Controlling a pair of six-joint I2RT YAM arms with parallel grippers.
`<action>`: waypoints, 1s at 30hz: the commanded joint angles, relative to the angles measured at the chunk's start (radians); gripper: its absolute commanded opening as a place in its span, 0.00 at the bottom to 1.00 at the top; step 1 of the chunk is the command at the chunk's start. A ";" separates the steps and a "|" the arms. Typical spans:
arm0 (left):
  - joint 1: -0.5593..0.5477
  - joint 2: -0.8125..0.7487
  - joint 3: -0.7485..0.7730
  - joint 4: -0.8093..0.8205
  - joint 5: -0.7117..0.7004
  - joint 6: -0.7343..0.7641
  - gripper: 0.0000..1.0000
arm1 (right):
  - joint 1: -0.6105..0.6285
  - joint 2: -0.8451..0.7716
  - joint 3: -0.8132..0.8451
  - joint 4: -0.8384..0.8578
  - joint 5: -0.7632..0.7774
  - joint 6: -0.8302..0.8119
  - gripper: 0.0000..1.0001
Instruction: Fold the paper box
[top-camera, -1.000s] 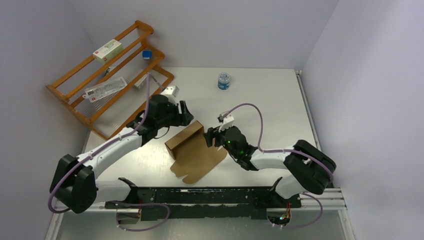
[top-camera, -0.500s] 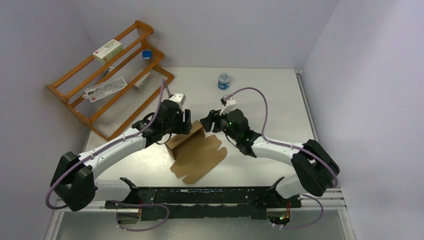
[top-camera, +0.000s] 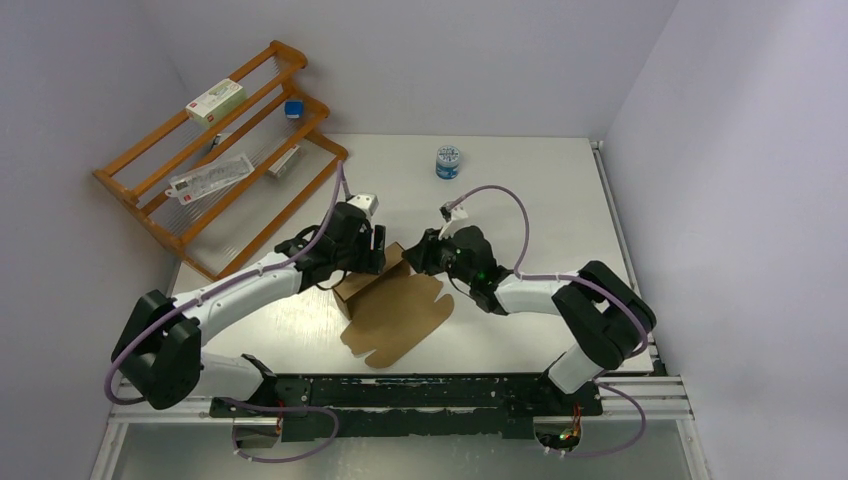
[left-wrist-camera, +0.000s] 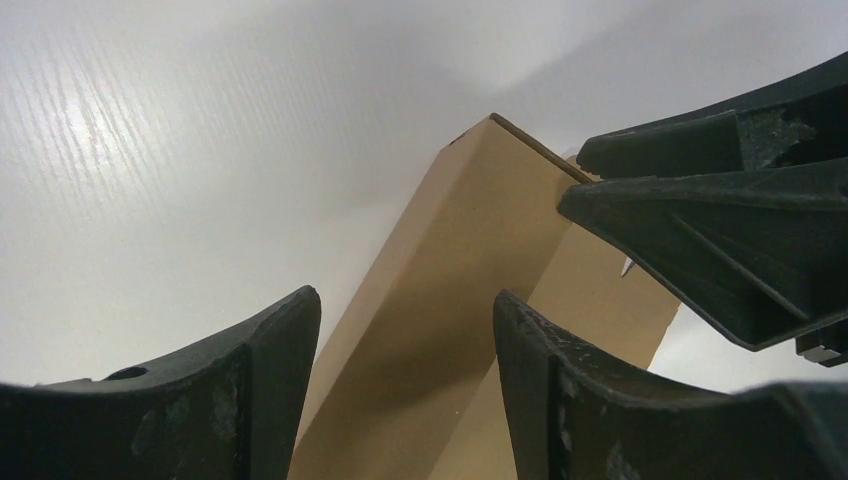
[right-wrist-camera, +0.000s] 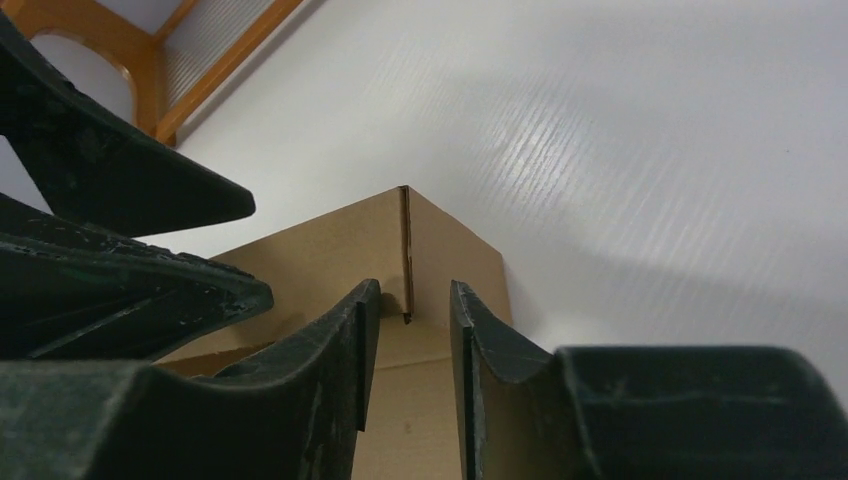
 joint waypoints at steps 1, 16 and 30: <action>-0.008 0.018 0.014 0.016 0.038 0.015 0.68 | -0.026 0.040 -0.049 0.109 -0.043 0.038 0.33; -0.031 0.010 0.082 -0.074 0.010 0.040 0.70 | -0.055 -0.060 -0.004 0.033 -0.103 0.004 0.40; -0.090 0.012 0.184 -0.288 -0.061 0.107 0.77 | -0.057 -0.310 -0.059 -0.250 0.025 -0.126 0.66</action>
